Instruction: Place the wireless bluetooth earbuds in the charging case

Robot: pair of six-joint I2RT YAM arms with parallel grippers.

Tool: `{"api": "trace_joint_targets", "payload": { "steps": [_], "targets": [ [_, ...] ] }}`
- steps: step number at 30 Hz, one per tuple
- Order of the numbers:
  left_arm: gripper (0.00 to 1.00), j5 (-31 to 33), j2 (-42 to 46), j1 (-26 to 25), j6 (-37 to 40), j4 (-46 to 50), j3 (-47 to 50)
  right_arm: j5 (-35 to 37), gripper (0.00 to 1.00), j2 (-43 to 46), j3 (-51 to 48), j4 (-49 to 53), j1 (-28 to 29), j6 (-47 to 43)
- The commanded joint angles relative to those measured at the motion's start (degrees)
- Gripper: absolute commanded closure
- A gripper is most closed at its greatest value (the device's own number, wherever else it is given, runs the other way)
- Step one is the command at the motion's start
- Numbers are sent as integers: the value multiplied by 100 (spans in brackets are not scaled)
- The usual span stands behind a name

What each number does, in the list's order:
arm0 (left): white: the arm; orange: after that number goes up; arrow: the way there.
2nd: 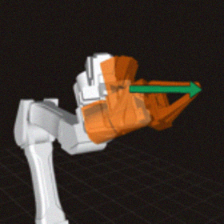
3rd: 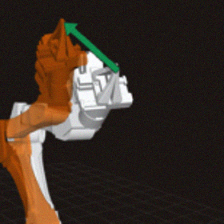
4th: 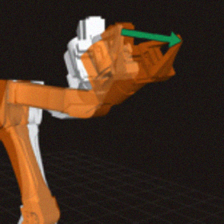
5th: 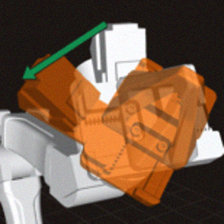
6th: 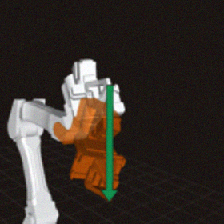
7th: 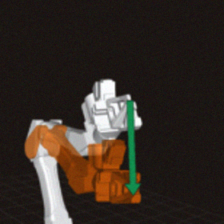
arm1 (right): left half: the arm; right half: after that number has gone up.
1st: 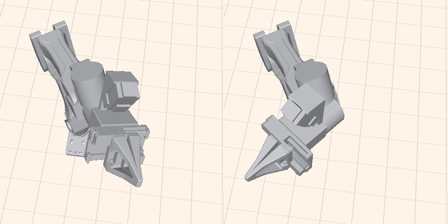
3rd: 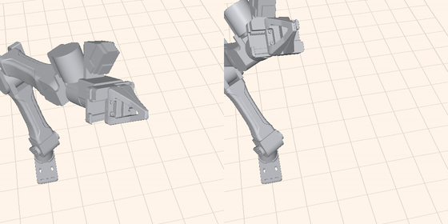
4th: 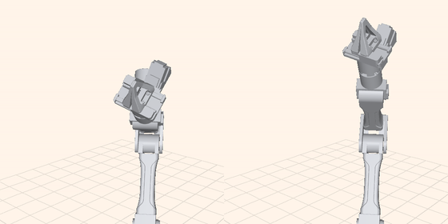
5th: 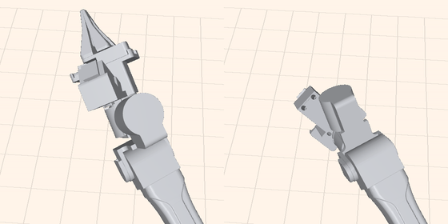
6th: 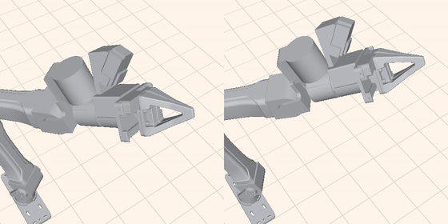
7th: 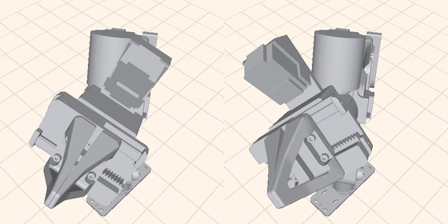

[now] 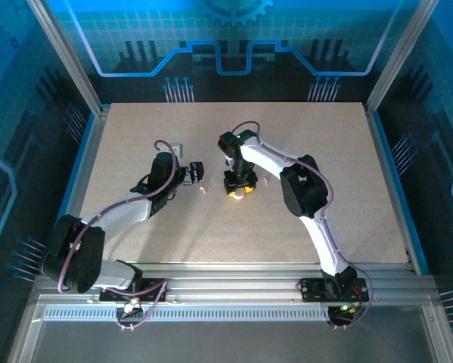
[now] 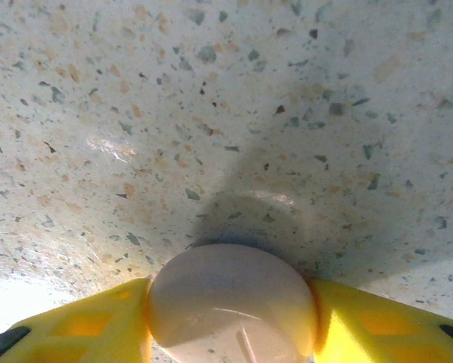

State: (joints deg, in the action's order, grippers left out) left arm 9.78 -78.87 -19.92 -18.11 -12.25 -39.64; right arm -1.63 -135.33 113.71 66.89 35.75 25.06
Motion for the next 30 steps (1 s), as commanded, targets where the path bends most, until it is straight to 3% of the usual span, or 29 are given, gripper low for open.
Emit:
{"api": "trace_joint_targets", "payload": {
  "steps": [1,9,16,22,30],
  "targets": [
    [13,-142,-23,59,-87,-1,-173,212,50,256,-82,199,169,32],
    [17,-756,-24,67,-24,-104,-218,1067,53,1843,-1389,-898,361,-123],
    [19,-1596,148,67,-9,-559,-83,1750,55,3434,-3130,-2559,719,-1513],
    [22,-2295,267,59,-84,-1007,60,1553,56,4796,-4547,-4048,778,-3237],
    [27,-3786,396,50,-230,-1517,88,1033,54,6270,-5811,-5288,783,-4573]
  ]
}}
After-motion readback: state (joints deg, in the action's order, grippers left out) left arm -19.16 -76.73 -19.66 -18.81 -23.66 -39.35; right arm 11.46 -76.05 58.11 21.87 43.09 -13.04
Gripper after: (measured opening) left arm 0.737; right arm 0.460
